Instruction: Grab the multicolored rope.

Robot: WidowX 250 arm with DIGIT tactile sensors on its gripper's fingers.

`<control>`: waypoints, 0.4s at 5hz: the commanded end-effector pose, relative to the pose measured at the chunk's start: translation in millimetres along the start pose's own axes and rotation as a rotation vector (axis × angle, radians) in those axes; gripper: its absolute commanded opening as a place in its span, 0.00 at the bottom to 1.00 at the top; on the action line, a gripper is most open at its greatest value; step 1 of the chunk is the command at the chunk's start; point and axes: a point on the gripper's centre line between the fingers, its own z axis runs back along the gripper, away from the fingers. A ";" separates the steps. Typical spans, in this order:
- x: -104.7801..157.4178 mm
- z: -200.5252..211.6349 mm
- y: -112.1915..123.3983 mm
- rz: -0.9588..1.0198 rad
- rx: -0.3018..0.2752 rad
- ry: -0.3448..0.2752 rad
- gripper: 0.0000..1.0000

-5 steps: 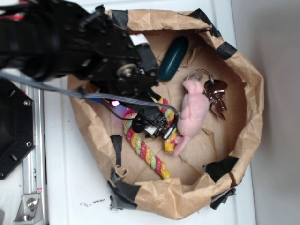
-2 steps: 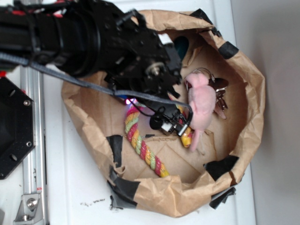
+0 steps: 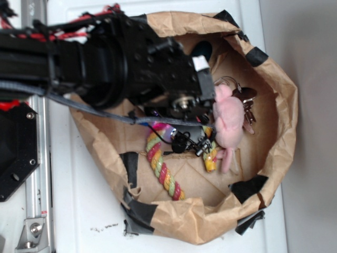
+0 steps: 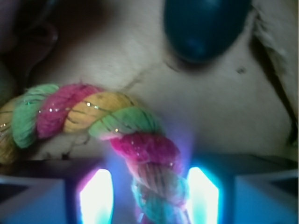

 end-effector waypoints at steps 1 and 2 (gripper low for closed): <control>-2.6 -18.2 2.9 -0.086 0.002 0.045 0.00; -0.3 -2.5 0.6 -0.133 0.045 0.021 0.00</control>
